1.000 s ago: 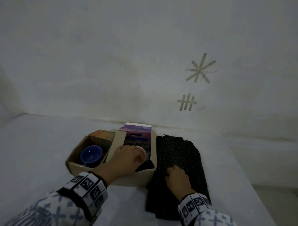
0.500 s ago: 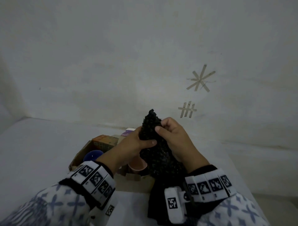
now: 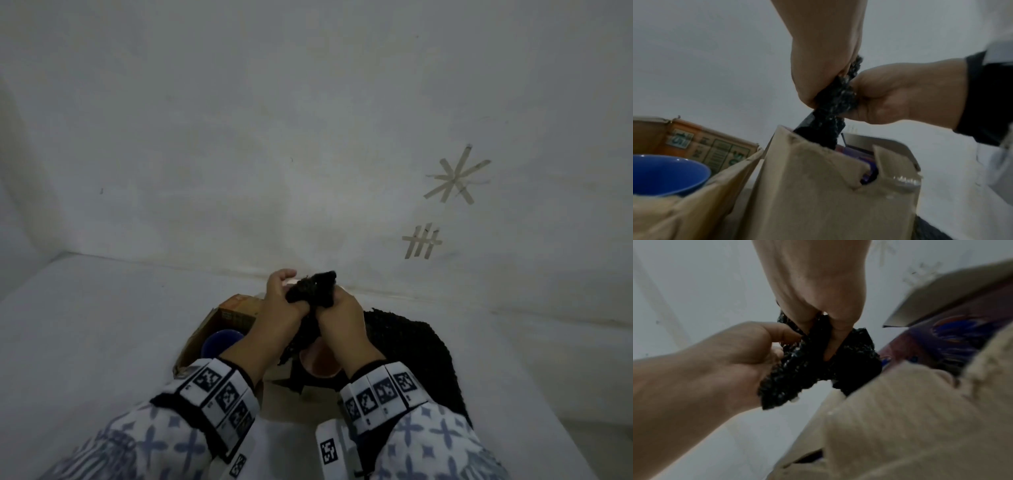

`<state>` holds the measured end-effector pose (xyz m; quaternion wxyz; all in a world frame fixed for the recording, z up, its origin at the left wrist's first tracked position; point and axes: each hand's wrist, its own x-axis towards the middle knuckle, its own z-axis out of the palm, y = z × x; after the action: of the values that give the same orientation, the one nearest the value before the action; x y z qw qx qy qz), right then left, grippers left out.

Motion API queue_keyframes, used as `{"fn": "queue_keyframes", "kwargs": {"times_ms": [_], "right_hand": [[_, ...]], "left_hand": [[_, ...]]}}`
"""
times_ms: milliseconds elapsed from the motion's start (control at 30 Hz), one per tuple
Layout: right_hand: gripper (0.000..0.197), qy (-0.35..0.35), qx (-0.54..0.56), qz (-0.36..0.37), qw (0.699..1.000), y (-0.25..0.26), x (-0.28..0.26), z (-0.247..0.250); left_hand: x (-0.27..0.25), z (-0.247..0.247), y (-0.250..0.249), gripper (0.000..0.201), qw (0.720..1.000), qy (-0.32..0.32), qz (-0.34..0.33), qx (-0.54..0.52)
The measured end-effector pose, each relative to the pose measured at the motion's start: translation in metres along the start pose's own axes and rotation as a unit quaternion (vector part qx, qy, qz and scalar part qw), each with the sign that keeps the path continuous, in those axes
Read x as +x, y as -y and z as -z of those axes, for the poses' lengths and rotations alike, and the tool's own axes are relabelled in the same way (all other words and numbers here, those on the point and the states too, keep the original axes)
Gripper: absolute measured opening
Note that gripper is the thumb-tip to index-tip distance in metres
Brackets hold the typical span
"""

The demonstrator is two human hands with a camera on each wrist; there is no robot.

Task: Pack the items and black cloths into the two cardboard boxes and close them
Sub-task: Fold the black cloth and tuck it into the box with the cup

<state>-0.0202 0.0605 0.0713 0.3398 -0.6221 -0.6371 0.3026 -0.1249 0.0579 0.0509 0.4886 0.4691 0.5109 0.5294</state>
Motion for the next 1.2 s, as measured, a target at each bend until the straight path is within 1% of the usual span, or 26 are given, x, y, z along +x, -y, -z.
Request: {"fn": "queue_keyframes", "kwargs": {"times_ms": [67,100,133,167,200,233,267,300,367,433,467,500,567,600,633,667,767,833,900,933,1000,1067,1100,1133,1167,1200], "right_hand": [[0.026,-0.001,-0.067,-0.014,0.998,-0.011,0.006,0.0],[0.029,0.025,-0.129,-0.014,0.991,-0.016,0.009,0.002],[0.033,0.063,-0.205,-0.014,0.977,-0.023,0.011,0.004],[0.037,0.1,-0.28,-0.012,0.955,-0.03,0.012,0.006],[0.04,0.118,-0.347,-0.007,0.931,-0.039,0.014,0.008],[0.043,0.123,-0.403,0.006,0.907,-0.05,0.015,0.007],[0.046,0.115,-0.444,0.023,0.888,-0.059,0.015,0.006],[0.046,0.103,-0.473,0.043,0.874,-0.066,0.015,0.004],[0.039,0.083,-0.517,0.077,0.848,-0.071,0.014,-0.001],[0.034,0.085,-0.524,0.085,0.843,-0.07,0.015,-0.004],[0.034,0.09,-0.514,0.079,0.85,-0.069,0.017,-0.005],[0.033,0.094,-0.495,0.069,0.861,-0.069,0.021,-0.008],[0.035,0.108,-0.414,0.03,0.903,-0.07,0.027,-0.014],[0.04,0.113,-0.353,-0.007,0.929,-0.072,0.031,-0.017],[0.047,0.122,-0.304,-0.049,0.944,-0.073,0.034,-0.02],[0.051,0.132,-0.27,-0.084,0.95,-0.076,0.036,-0.024],[0.046,0.158,-0.284,-0.143,0.935,-0.082,0.038,-0.032],[0.042,0.164,-0.277,-0.142,0.936,-0.078,0.035,-0.03],[0.035,0.156,-0.268,-0.111,0.944,-0.065,0.033,-0.013],[0.031,0.138,-0.253,-0.089,0.953,-0.057,0.032,0.0],[0.027,0.044,-0.198,-0.058,0.977,-0.045,0.03,0.034],[0.026,-0.07,-0.102,-0.069,0.99,-0.049,0.026,0.069],[0.025,-0.105,-0.076,-0.081,0.988,-0.058,0.025,0.082],[0.025,-0.111,-0.079,-0.103,0.985,-0.069,0.022,0.092],[0.025,-0.08,-0.123,-0.13,0.981,-0.082,0.017,0.096],[0.025,-0.023,-0.182,-0.155,0.971,-0.097,0.011,0.096]], "left_hand": [[0.002,0.001,0.014,0.056,0.997,0.033,-0.013,0.063],[0.004,0.001,0.023,0.058,0.993,0.052,-0.024,0.102],[0.006,0.002,0.03,0.058,0.988,0.072,-0.03,0.135],[0.007,0.004,0.036,0.053,0.979,0.094,-0.033,0.18],[0.009,0.007,0.043,0.045,0.962,0.115,-0.048,0.243],[0.01,0.01,0.047,0.036,0.93,0.136,-0.073,0.332],[0.01,0.013,0.052,0.029,0.886,0.155,-0.104,0.425],[0.009,0.015,0.055,0.027,0.84,0.171,-0.141,0.496],[0.008,0.017,0.064,0.039,0.765,0.21,-0.192,0.578],[0.006,0.018,0.071,0.055,0.702,0.242,-0.196,0.64],[0.005,0.018,0.073,0.058,0.68,0.249,-0.189,0.663],[0.004,0.018,0.074,0.058,0.67,0.249,-0.184,0.675],[0.003,0.019,0.075,0.054,0.666,0.246,-0.186,0.68],[0.002,0.019,0.075,0.052,0.665,0.247,-0.186,0.68],[0.002,0.019,0.074,0.051,0.667,0.249,-0.184,0.678],[0.002,0.019,0.073,0.052,0.667,0.251,-0.182,0.677],[0.002,0.019,0.073,0.054,0.668,0.251,-0.182,0.676],[0.002,0.019,0.073,0.053,0.672,0.251,-0.183,0.672],[0.002,0.02,0.071,0.048,0.682,0.252,-0.177,0.663],[0.003,0.019,0.069,0.044,0.692,0.249,-0.176,0.655],[0.005,0.013,0.062,0.034,0.717,0.225,-0.171,0.637],[0.006,0.002,0.054,0.036,0.749,0.205,-0.15,0.612],[0.007,-0.005,0.05,0.041,0.763,0.203,-0.134,0.598],[0.008,-0.012,0.048,0.046,0.778,0.204,-0.117,0.583],[0.007,-0.019,0.046,0.049,0.792,0.205,-0.105,0.565],[0.007,-0.026,0.046,0.05,0.804,0.207,-0.098,0.548]]}}
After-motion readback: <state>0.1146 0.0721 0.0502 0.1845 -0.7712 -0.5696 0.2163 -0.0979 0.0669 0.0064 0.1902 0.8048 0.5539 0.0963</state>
